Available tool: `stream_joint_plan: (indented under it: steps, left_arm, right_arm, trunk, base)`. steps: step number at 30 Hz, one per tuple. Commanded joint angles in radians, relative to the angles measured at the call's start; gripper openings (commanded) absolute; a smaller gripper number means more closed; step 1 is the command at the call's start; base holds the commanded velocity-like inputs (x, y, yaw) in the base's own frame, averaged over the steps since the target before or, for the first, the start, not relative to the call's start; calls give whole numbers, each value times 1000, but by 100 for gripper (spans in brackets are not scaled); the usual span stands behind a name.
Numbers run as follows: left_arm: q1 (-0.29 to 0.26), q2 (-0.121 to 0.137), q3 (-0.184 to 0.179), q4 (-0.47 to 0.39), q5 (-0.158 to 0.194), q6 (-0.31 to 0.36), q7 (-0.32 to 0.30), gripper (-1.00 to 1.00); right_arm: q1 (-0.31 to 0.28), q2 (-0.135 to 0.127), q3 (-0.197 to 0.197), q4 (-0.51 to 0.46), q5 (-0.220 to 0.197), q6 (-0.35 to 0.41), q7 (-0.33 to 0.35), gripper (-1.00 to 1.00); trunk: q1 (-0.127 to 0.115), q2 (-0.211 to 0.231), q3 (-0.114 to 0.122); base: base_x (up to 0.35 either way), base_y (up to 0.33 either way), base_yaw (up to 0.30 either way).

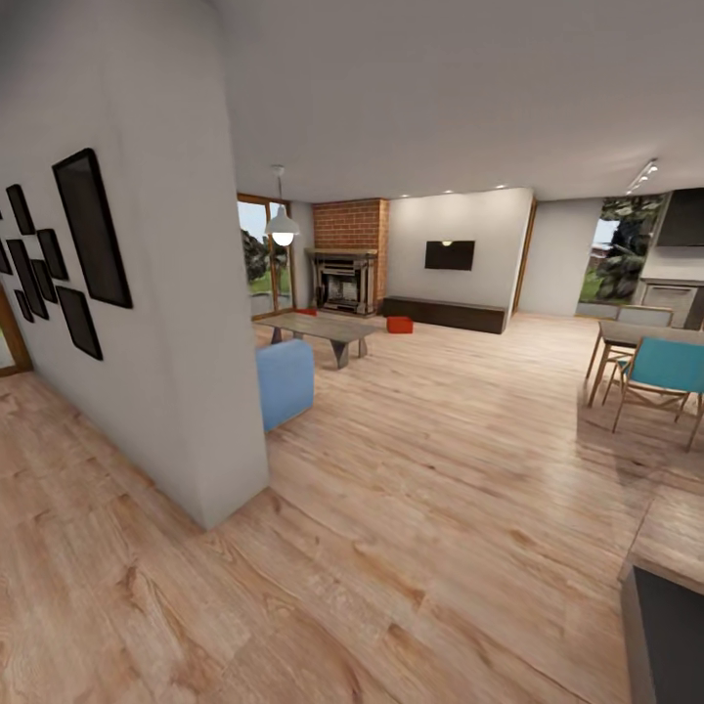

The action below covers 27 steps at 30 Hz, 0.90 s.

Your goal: Move the two storage containers from the living room to the garage. In the garage, place one container on the floor and stack the other container on top of it (either order is fine).

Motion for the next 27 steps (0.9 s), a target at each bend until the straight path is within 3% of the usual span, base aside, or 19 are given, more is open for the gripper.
stream_joint_plan:
  steps: [1,27]
  left_arm:
    - [-1,0,-3,1,6,-3,0,100]
    - [-1,-2,-3,1,6,-3,0,100]
  right_arm:
    - [0,0,1,-2,2,-1,-3,100]
    - [0,0,2,-2,1,-1,-3,100]
  trunk:
    - [1,-1,-1]
    - [1,-1,-1]
  base:
    - [325,0,0]
    - [325,0,0]
